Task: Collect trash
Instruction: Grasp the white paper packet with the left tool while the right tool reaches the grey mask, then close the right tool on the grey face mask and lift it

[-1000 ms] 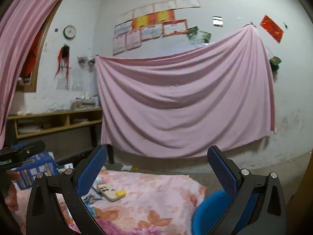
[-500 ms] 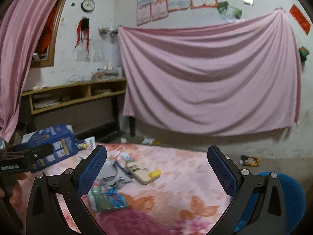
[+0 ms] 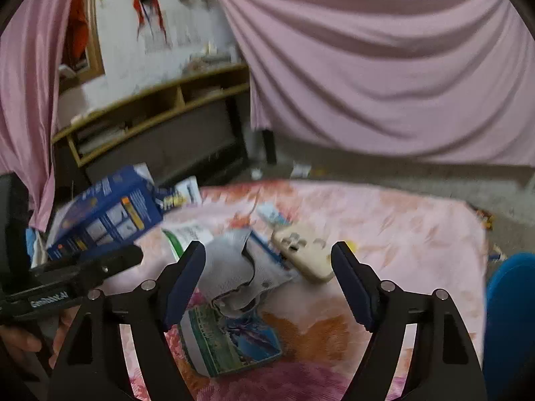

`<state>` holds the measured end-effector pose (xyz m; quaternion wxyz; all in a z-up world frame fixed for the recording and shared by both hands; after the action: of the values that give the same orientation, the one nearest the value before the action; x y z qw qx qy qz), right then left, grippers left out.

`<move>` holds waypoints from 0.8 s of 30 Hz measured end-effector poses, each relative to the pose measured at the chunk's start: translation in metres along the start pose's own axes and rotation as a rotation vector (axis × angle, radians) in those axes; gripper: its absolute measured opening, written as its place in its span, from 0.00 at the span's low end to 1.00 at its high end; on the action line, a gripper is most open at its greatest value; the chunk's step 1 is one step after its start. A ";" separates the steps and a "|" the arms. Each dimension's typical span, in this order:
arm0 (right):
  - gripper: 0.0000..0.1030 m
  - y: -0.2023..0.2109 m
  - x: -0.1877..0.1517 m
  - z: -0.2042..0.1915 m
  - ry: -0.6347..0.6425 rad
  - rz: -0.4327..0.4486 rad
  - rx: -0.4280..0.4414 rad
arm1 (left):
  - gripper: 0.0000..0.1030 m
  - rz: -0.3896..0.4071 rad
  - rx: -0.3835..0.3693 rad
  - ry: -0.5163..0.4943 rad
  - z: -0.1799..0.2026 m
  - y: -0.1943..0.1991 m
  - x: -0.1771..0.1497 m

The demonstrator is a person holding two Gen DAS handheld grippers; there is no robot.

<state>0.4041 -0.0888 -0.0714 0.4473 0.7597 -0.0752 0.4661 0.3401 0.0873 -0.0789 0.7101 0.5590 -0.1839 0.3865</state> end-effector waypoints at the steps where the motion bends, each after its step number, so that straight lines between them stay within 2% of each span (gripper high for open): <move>1: 0.68 -0.007 -0.003 -0.001 0.001 -0.033 0.002 | 0.48 -0.011 -0.006 0.004 0.000 -0.004 0.001; 2: 0.65 -0.011 -0.004 -0.002 0.000 -0.050 0.007 | 0.47 -0.018 -0.010 0.008 0.000 -0.007 0.002; 4: 0.50 -0.020 -0.009 -0.003 -0.006 -0.094 0.021 | 0.47 -0.032 -0.022 0.018 0.001 -0.013 0.004; 5: 0.46 -0.022 -0.010 -0.002 -0.009 -0.106 0.025 | 0.47 -0.037 -0.028 0.023 0.001 -0.014 0.005; 7: 0.29 -0.027 -0.014 -0.003 -0.012 -0.133 0.045 | 0.47 -0.054 -0.038 0.041 0.001 -0.020 0.007; 10: 0.13 -0.030 -0.017 -0.003 -0.021 -0.155 0.062 | 0.37 -0.093 -0.033 0.066 0.001 -0.029 0.007; 13: 0.08 -0.030 -0.017 -0.003 -0.022 -0.157 0.068 | 0.30 -0.123 -0.040 0.091 0.002 -0.036 0.005; 15: 0.06 -0.030 -0.017 -0.004 -0.012 -0.157 0.067 | 0.19 -0.127 -0.048 0.101 0.003 -0.038 0.006; 18: 0.05 -0.029 -0.017 -0.006 0.003 -0.151 0.056 | 0.10 -0.118 -0.056 0.109 0.005 -0.039 0.009; 24: 0.03 -0.019 -0.011 -0.006 0.017 -0.093 0.046 | 0.05 -0.041 -0.050 0.071 0.011 -0.024 0.017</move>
<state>0.4042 -0.0769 -0.0909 0.4513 0.7686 -0.0251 0.4527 0.3708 0.0815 -0.0789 0.7377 0.5307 -0.1565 0.3868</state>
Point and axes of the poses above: each gripper's, at about its wrist camera, not at the fingertips, and y roughly against the way its jaws point, z to its right, x to its top, the point moved 8 cm from there along -y, roughly the way its jaws point, and after that the axes turned 1 degree about -z, right-handed, at the moved point
